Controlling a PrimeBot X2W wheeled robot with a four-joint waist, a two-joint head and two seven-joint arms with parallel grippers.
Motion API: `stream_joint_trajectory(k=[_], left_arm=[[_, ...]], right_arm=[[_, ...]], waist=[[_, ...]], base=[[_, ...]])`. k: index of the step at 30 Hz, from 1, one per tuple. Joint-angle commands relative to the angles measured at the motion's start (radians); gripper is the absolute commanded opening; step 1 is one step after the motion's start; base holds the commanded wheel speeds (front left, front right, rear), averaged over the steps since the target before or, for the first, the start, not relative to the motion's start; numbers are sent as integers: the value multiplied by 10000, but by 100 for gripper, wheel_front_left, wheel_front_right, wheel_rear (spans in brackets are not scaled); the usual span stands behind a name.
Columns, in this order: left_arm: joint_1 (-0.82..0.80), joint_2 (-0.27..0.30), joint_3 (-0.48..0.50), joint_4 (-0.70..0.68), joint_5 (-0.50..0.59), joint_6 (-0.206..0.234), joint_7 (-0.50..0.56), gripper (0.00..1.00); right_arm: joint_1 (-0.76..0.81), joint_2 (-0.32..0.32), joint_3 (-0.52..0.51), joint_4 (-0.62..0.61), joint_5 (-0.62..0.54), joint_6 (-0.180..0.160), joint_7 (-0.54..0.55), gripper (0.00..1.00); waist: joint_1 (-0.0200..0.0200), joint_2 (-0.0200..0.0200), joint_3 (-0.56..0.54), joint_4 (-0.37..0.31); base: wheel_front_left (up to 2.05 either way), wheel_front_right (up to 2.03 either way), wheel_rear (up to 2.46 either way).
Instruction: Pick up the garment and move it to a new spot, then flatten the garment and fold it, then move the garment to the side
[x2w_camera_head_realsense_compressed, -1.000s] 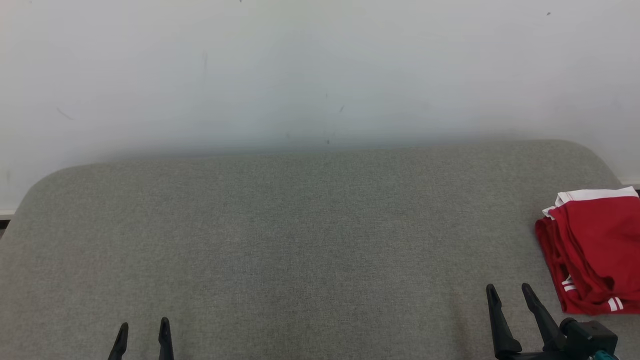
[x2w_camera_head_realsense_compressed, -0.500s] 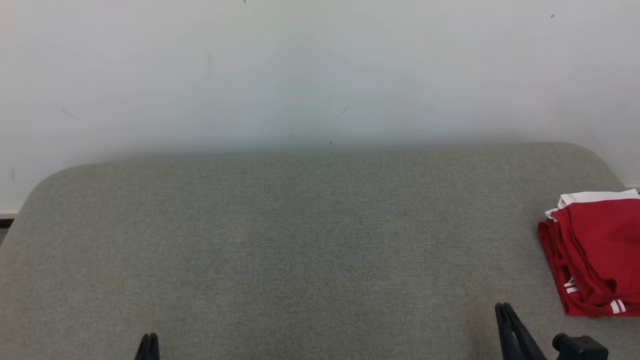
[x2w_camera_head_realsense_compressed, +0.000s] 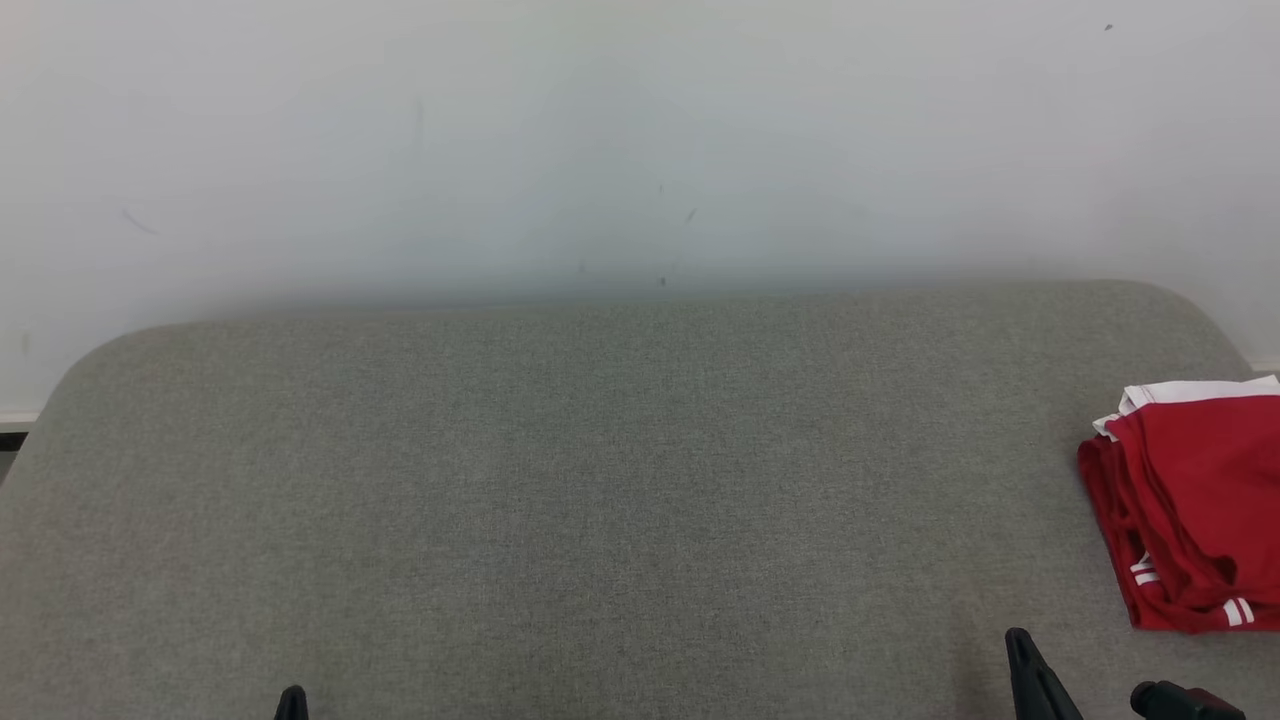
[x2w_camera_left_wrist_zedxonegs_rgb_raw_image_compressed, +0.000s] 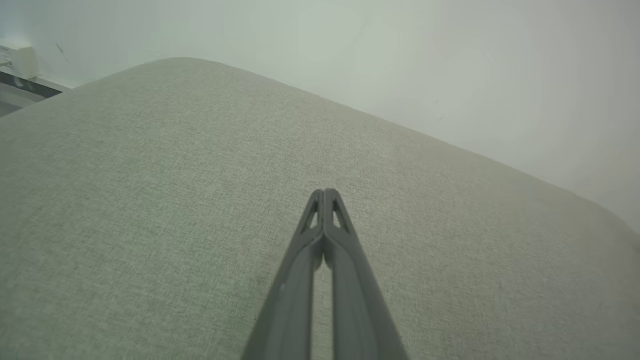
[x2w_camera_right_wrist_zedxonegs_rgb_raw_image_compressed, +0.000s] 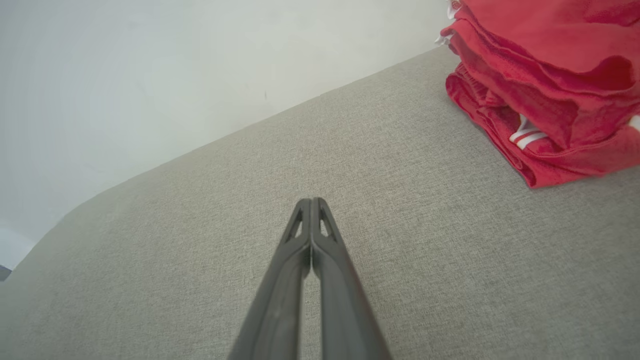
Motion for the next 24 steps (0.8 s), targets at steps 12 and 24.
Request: stream_joint_trajectory(k=[12, 24], left_arm=[[-649, 52, 62, -157, -2428, -4, 590, 0], [-961, 67, 99, -161, -4189, -6, 1044, 0]], right_arm=[[-548, 125, -360, -331, 2188, -2, 520, 0], [-763, 231, -593, -439, 3777, -4, 920, 0]], waist=[[0, 0, 83, 16], [-1, 0, 157, 30]], base=[[0, 0, 0], [0, 0, 0]])
